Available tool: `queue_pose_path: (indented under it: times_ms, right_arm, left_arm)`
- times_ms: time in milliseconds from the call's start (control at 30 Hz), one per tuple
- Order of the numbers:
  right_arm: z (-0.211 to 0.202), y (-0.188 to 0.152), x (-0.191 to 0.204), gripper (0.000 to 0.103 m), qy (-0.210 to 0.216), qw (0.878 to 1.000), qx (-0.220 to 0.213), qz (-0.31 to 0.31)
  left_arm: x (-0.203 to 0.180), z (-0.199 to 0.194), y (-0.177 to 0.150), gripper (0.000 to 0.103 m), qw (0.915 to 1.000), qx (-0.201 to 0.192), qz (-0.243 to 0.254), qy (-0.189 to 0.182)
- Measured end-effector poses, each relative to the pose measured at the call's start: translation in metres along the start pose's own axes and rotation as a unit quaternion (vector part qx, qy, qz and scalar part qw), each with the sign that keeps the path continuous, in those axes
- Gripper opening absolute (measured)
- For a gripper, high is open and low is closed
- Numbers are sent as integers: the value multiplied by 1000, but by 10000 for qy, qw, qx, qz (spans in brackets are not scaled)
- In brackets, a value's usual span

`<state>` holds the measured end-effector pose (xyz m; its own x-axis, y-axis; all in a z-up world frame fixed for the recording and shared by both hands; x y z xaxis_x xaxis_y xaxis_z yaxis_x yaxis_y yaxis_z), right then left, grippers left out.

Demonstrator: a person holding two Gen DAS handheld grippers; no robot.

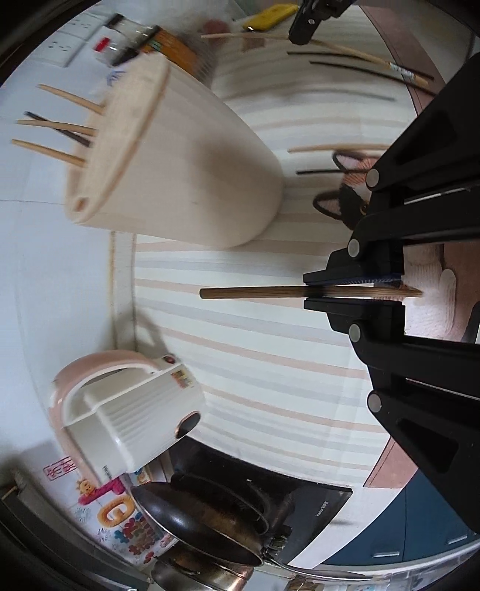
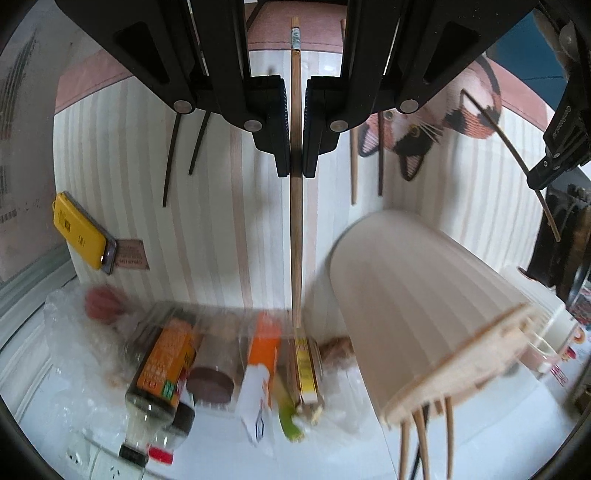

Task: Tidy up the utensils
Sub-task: 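Lift both wooden chopsticks upright and carry them over the beige holder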

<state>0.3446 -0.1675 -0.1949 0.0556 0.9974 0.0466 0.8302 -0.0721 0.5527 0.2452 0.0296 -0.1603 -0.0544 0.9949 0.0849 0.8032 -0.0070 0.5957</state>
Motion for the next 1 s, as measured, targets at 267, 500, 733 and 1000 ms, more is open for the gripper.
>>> queue_pose_path:
  times_ms: [267,500,733,1000]
  right_arm:
    - [-30,20,4,7,204,9990,-406,62]
    - [-52,40,12,7,438,9965,-692,157]
    - [-80,71,23,7,640,9920,-1075,183]
    - [-116,121,35,7,860,9839,-1561,131]
  left_arm:
    - [9,-30,21,4,9988,-305,-269,-263]
    - [16,-64,46,4,9955,-658,-482,-489]
    - [24,-102,78,3,9892,-1034,-683,-783]
    - [23,-157,127,4,9754,-1638,-809,-1231]
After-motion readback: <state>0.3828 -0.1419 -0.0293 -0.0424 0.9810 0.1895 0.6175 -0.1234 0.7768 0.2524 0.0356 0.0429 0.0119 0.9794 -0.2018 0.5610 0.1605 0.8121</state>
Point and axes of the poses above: each gripper's, at about its wrist camera, not at the fingertips, and z roughly the way its jaws point, x to its left, y to its top, the point moved 1 cm from there along z, roughly the way its jaws point, and after that the axes turned 12 degrees about -x, right-handed, at the moved point
